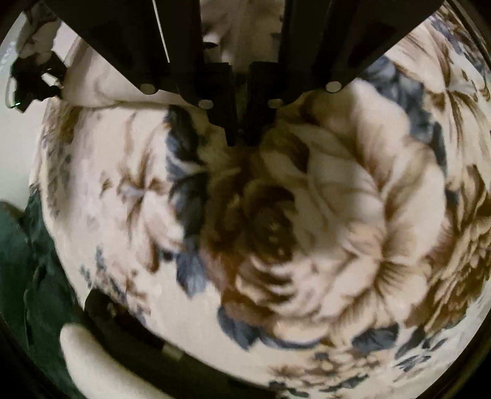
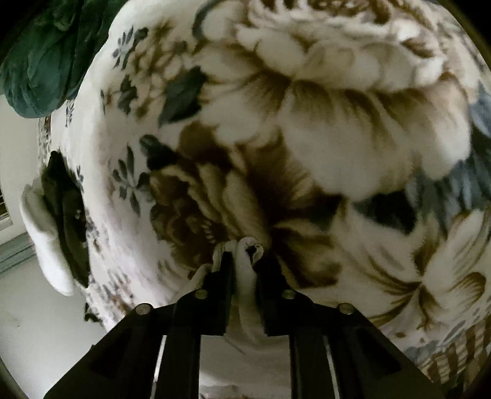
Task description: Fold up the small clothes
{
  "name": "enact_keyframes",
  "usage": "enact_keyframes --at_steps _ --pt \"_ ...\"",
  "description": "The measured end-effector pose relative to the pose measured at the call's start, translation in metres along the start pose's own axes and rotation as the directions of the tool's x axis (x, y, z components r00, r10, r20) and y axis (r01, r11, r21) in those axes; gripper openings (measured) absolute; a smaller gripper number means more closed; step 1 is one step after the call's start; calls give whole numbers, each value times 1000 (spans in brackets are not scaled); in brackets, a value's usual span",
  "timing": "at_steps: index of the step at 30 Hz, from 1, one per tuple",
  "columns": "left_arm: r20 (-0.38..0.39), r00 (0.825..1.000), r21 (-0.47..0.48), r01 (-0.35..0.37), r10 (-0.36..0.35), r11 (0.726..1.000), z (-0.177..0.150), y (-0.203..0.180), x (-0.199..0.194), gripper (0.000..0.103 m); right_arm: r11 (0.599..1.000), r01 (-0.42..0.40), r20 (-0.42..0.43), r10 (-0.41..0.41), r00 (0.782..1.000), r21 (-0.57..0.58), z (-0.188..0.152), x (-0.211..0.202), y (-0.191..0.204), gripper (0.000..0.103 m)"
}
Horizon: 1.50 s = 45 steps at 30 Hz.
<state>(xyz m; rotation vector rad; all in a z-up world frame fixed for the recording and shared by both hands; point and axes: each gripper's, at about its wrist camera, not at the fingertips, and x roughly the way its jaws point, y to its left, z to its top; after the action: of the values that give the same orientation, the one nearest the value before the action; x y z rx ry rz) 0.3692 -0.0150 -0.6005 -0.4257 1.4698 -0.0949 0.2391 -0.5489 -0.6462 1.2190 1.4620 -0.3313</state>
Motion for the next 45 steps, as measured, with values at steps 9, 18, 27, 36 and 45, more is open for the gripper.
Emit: enact_keyframes --at_steps 9,18,27,36,45 --pt "-47 994 36 102 -100 994 -9 -32 -4 47 911 135 63 -120 991 -389 -27 -36 62 34" --pt "-5 998 175 -67 69 982 -13 -49 18 12 834 291 100 -277 956 -469 -37 -6 72 34" --pt "-14 964 8 266 -266 964 -22 0 -12 60 883 191 42 -192 981 -428 -27 -12 39 65" --pt "-91 905 -41 413 -415 910 -44 4 30 76 895 -233 -206 164 965 -380 -11 4 -16 78" --pt "-111 933 100 354 -343 930 -45 -22 35 83 857 -296 -233 213 949 -422 -22 11 -19 78"
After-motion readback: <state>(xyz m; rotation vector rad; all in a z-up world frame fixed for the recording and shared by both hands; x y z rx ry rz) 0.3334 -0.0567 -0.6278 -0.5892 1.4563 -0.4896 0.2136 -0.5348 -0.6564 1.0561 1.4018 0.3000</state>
